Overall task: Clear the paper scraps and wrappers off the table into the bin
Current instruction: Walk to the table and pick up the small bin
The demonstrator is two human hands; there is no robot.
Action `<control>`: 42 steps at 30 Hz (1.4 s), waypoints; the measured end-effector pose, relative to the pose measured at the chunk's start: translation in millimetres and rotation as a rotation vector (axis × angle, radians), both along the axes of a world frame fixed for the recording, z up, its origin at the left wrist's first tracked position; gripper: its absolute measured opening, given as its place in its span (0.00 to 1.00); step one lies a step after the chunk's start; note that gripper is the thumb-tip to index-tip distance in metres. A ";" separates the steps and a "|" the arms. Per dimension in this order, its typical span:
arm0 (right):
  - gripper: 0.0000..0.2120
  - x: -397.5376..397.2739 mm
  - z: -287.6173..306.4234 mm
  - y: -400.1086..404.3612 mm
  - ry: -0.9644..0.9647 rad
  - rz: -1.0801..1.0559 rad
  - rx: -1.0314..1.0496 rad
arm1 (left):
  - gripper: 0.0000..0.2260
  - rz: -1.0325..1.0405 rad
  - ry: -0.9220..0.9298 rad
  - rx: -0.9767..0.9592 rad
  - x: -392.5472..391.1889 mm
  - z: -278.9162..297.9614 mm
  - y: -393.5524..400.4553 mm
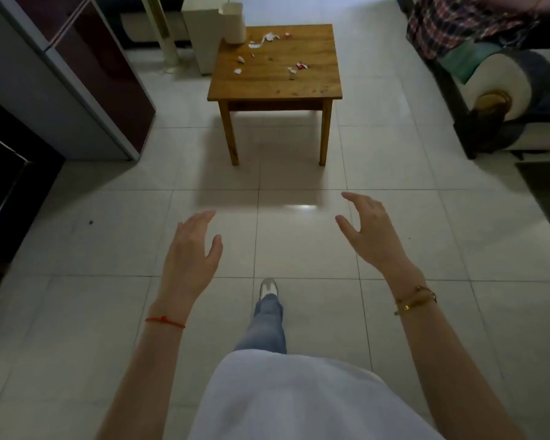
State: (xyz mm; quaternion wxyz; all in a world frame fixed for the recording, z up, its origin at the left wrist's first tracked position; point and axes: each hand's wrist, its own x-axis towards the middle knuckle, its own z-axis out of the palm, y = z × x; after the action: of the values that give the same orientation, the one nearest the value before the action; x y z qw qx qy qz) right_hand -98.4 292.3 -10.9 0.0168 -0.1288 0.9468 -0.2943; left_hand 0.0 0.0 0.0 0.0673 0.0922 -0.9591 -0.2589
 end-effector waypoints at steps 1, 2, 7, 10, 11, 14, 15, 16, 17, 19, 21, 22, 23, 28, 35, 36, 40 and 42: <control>0.22 -11.7 -3.5 -4.3 0.011 -0.007 -0.013 | 0.21 0.014 0.008 0.012 -10.8 -2.6 -5.0; 0.22 -27.1 -3.8 -10.1 0.002 -0.012 -0.022 | 0.21 0.029 0.010 0.029 -25.9 -3.3 -11.0; 0.22 -104.9 -8.9 -44.2 0.001 -0.007 -0.018 | 0.21 0.031 0.010 0.023 -102.7 -9.0 -46.2; 0.22 -160.2 -4.8 -68.8 0.021 -0.021 -0.016 | 0.21 0.013 0.015 0.017 -158.4 -7.4 -74.6; 0.23 -178.6 -3.7 -76.6 0.034 -0.027 -0.015 | 0.21 0.010 0.020 0.021 -177.0 -6.8 -83.7; 0.22 -227.5 -0.6 -98.1 0.062 -0.043 -0.014 | 0.21 0.001 0.021 0.025 -228.7 -3.3 -107.1; 0.22 -242.2 -0.2 -104.0 0.069 -0.048 -0.013 | 0.21 -0.002 0.015 0.023 -244.8 -2.0 -114.1; 0.22 -255.3 0.7 -109.5 0.072 -0.052 -0.012 | 0.21 -0.004 0.008 0.025 -259.7 0.0 -120.3; 0.22 -267.6 0.9 -114.7 0.072 -0.060 -0.010 | 0.21 -0.006 0.004 0.025 -273.7 1.4 -126.2; 0.22 -291.5 0.2 -125.0 0.071 -0.074 -0.005 | 0.21 -0.008 0.000 0.028 -299.9 3.5 -136.6; 0.22 -316.2 -1.4 -134.7 0.062 -0.079 -0.011 | 0.21 -0.006 -0.005 0.032 -325.3 3.3 -146.1; 0.22 -328.8 -3.1 -139.2 0.059 -0.077 -0.011 | 0.21 -0.005 -0.008 0.031 -338.3 1.7 -150.6; 0.22 -341.9 -5.3 -143.2 0.059 -0.072 -0.008 | 0.21 -0.008 -0.011 0.031 -351.8 -0.5 -154.7; 0.21 -414.2 -16.0 -161.0 0.050 -0.049 0.013 | 0.21 -0.009 -0.032 0.042 -425.5 -9.1 -169.0; 0.21 -545.3 -16.6 -176.8 0.021 -0.020 -0.037 | 0.20 0.022 -0.010 0.038 -552.6 -11.4 -181.2; 0.21 -567.1 -14.0 -178.1 0.018 -0.016 -0.037 | 0.20 0.028 -0.010 0.035 -573.3 -10.2 -182.9; 0.20 -653.7 -2.2 -185.3 0.039 -0.006 -0.062 | 0.21 0.051 -0.009 0.028 -655.7 -4.7 -189.2; 0.20 -693.7 1.0 -190.7 0.049 0.003 -0.067 | 0.21 0.061 -0.012 0.033 -692.9 -2.2 -193.4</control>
State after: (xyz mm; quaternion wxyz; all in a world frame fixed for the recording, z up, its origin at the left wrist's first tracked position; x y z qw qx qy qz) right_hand -792.0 101.6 -9.9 -0.0103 -0.1377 0.9363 -0.3228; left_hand -692.9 -193.4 -2.2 0.0682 0.1242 -0.9518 -0.2720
